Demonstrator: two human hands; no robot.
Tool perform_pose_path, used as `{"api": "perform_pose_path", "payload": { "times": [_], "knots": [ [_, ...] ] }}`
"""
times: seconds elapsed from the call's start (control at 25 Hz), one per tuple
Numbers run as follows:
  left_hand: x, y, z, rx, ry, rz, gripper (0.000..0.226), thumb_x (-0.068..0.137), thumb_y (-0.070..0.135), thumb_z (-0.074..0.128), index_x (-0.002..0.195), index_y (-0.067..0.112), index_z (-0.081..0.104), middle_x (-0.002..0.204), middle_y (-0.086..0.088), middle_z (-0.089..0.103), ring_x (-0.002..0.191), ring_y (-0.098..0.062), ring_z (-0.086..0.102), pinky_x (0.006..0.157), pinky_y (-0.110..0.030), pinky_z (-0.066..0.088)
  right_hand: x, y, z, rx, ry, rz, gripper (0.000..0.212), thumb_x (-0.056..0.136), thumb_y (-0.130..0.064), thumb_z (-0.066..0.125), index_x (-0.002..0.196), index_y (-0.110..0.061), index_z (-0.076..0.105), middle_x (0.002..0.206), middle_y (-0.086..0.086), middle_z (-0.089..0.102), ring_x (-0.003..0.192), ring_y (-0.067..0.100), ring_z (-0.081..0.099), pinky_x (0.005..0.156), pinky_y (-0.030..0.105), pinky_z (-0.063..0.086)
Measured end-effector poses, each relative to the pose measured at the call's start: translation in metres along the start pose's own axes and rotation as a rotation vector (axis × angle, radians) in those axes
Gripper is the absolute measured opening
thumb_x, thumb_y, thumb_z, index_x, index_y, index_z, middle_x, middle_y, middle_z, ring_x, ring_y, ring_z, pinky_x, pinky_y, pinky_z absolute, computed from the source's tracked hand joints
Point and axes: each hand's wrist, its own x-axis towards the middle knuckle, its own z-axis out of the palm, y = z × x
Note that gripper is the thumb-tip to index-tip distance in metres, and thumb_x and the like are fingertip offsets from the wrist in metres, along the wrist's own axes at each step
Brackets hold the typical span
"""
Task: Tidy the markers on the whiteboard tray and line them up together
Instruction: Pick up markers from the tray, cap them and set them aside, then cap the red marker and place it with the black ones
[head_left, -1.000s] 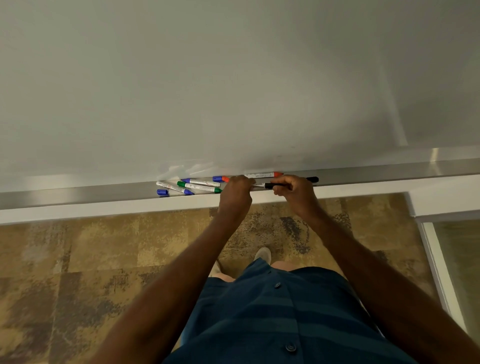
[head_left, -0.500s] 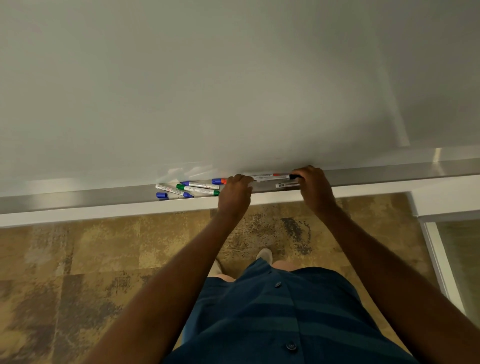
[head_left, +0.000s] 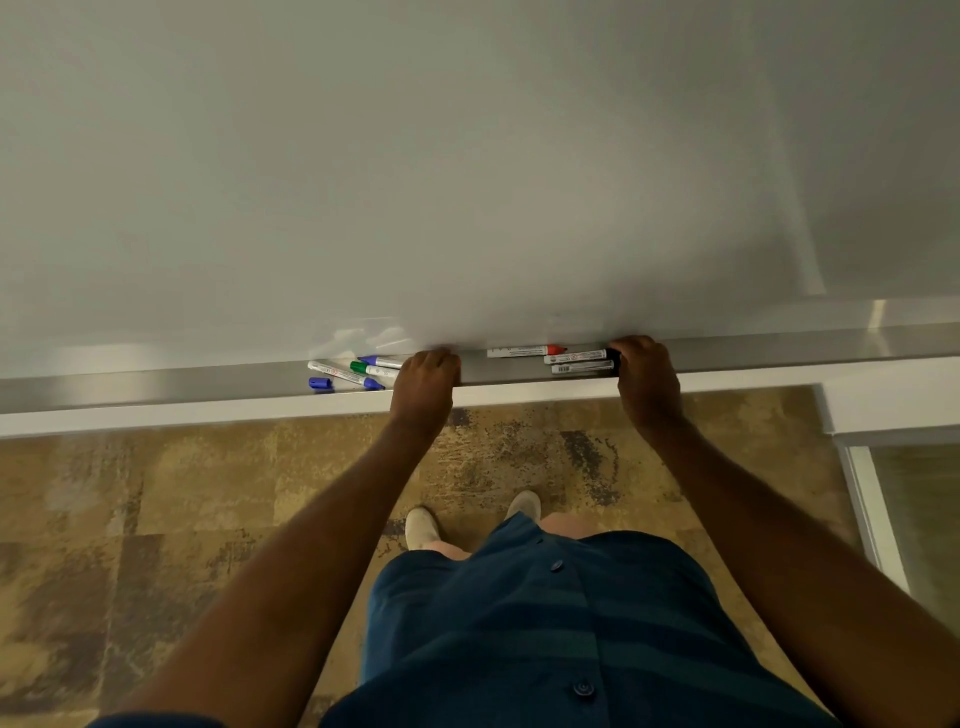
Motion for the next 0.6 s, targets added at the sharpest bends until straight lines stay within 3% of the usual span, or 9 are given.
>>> {"api": "perform_pose_path", "payload": {
  "times": [0.2,0.32,0.44,0.6],
  "knots": [
    [0.006,0.0,0.01,0.116,-0.021,0.066,0.023,0.082,0.007,0.071,0.104,0.011,0.066,0.11,-0.012,0.066,0.103,-0.029,0.06,0.091,-0.042,0.051,-0.007,-0.014,0.0,-0.152,0.06,-0.028,0.028,0.097,-0.013,0.053,0.121,-0.013,0.068,0.123,0.009,0.068,0.11,0.029,0.061,0.091,0.044,0.053],
    [0.005,-0.001,0.014,0.193,-0.046,0.094,0.026,0.081,0.008,0.072,0.107,0.008,0.067,0.109,-0.014,0.065,0.104,-0.031,0.058,0.091,-0.042,0.05,-0.012,-0.05,0.011,-0.122,0.053,-0.251,0.029,0.098,-0.015,0.052,0.123,-0.015,0.067,0.123,0.006,0.069,0.111,0.027,0.063,0.093,0.043,0.052],
    [0.006,-0.003,0.016,0.207,-0.069,0.105,0.026,0.079,0.009,0.075,0.104,0.009,0.069,0.107,-0.012,0.066,0.102,-0.029,0.057,0.091,-0.041,0.051,-0.007,-0.079,0.035,-0.144,0.001,-0.427,0.027,0.093,-0.014,0.06,0.119,-0.011,0.068,0.121,0.009,0.07,0.107,0.029,0.065,0.091,0.042,0.05],
    [0.011,-0.003,0.013,0.204,-0.108,0.104,0.025,0.079,0.01,0.076,0.103,0.011,0.07,0.108,-0.011,0.065,0.105,-0.028,0.056,0.09,-0.04,0.051,-0.001,-0.088,0.06,-0.187,-0.045,-0.463,0.042,0.081,-0.006,0.075,0.121,-0.006,0.066,0.118,0.012,0.067,0.103,0.031,0.063,0.093,0.041,0.049]
  ]
}}
